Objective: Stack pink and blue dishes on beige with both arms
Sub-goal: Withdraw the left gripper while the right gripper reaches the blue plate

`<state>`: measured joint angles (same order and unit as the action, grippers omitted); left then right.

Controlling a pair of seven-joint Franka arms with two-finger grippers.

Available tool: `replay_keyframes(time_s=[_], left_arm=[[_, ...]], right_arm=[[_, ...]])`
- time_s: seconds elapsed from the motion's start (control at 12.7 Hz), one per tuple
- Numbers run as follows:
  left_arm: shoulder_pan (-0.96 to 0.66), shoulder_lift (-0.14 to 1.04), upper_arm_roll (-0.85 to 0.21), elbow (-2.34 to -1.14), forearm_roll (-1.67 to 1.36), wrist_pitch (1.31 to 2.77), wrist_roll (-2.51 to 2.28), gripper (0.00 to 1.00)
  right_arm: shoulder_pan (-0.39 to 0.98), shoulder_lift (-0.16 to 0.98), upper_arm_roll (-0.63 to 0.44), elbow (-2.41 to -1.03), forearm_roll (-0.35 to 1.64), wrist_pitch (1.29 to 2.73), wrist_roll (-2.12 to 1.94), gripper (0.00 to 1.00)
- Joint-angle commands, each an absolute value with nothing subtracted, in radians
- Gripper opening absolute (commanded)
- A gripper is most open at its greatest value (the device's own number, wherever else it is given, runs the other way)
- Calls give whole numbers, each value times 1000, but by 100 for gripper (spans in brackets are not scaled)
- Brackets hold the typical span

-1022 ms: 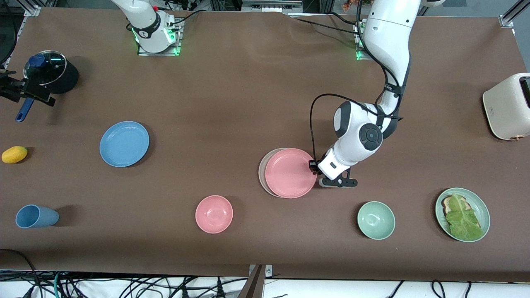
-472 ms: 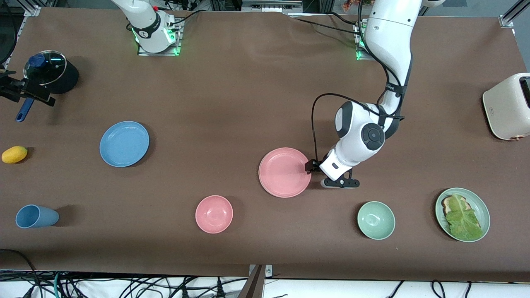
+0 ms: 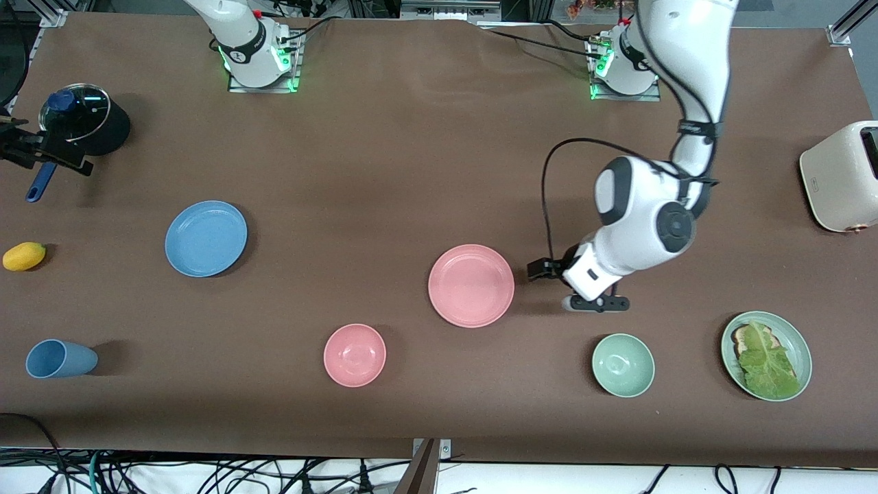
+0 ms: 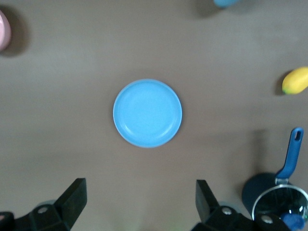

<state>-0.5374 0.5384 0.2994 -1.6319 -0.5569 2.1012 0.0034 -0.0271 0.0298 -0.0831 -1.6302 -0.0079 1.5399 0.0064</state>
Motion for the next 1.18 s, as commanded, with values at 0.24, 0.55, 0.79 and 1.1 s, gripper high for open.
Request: replay_keyframes(time_s=[0.24,0.55,0.79,1.1], left_arm=[[-349,497,288,-1421,-353,1734,57,100],[-194,456,278,-1391,-327,1649,299,100],[-121,396,278,-1391,-324,1608,308,100],[-100,322,275,-1387,-218,1586,308,100]], right_arm=[[-57,199,-121,-1721,23,1613,-3,100],[-144,365,-150,-1749,227,1794,-202,100],[-205,481,-150,-1753,299,1874,-335,100],[-244,598,-150,-1753,400,1931,-462,99]])
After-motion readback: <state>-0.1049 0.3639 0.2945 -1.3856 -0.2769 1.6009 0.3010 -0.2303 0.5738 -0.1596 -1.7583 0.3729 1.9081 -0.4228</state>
